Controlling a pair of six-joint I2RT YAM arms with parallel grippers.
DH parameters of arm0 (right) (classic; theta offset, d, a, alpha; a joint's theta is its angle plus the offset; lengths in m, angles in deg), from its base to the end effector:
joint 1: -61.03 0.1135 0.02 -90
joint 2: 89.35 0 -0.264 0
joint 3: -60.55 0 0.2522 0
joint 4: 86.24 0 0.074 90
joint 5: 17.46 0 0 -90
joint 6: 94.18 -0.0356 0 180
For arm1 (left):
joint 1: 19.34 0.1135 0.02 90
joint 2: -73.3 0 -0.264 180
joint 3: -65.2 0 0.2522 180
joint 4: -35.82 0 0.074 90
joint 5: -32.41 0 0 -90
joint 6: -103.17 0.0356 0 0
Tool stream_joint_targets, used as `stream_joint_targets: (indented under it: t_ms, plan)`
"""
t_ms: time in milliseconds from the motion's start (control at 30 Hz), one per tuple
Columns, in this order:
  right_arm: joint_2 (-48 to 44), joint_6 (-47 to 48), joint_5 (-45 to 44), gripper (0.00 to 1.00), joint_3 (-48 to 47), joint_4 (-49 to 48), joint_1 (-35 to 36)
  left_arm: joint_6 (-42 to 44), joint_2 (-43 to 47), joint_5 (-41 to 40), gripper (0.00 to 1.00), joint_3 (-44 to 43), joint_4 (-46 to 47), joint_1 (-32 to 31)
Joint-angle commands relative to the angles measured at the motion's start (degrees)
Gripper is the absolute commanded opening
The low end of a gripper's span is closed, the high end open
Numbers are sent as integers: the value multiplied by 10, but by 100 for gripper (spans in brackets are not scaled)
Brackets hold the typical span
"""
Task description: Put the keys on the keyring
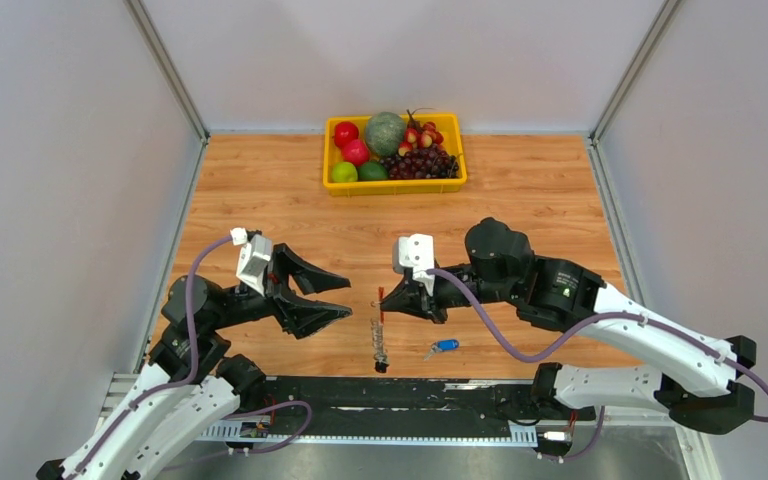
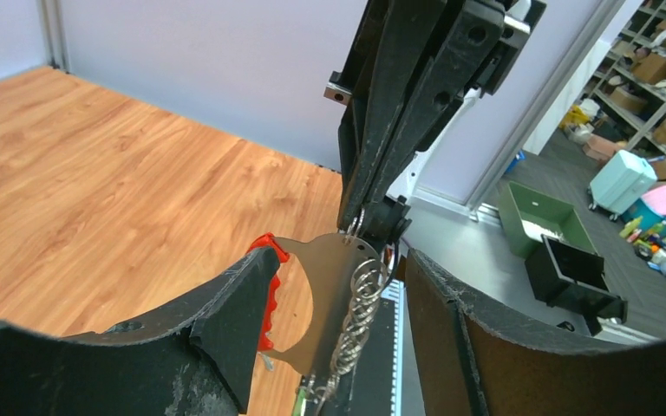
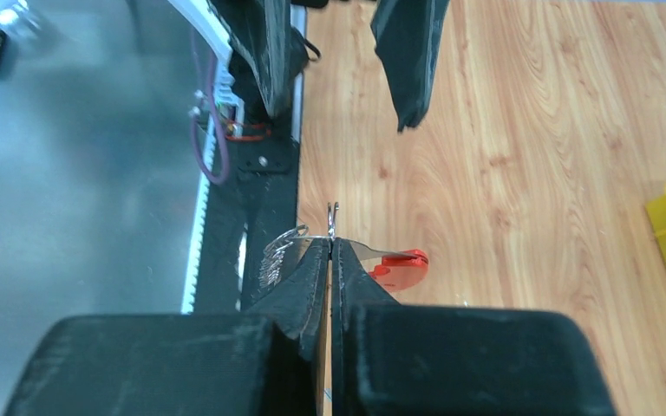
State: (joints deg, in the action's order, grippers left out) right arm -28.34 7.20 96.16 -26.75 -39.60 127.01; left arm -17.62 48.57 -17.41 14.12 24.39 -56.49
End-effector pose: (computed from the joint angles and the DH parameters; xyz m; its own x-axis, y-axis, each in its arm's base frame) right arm 0.0758 0.2050 0.4190 0.0565 -0.3173 -0.9466 -0.9983 -0.0334 -0.0484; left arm 0.0690 -0.0811 0.3619 -0.3143 -0.2526 -0.9151 0.9283 0.1201 -0.3519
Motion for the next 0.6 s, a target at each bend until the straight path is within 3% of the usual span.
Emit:
stream_joint_targets:
  t_ms: [0, 367, 567]
  plan:
    - [-28, 83, -59, 0, 23, 34, 3, 28, -8, -7, 67, -21, -16, 0]
    - [-91, 290, -178, 0, 159, -102, 46, 45, -60, -11, 68, -6, 26, 0]
    - [-99, 383, -257, 0, 182, -153, 86, 54, -74, -16, 68, -6, 30, 0]
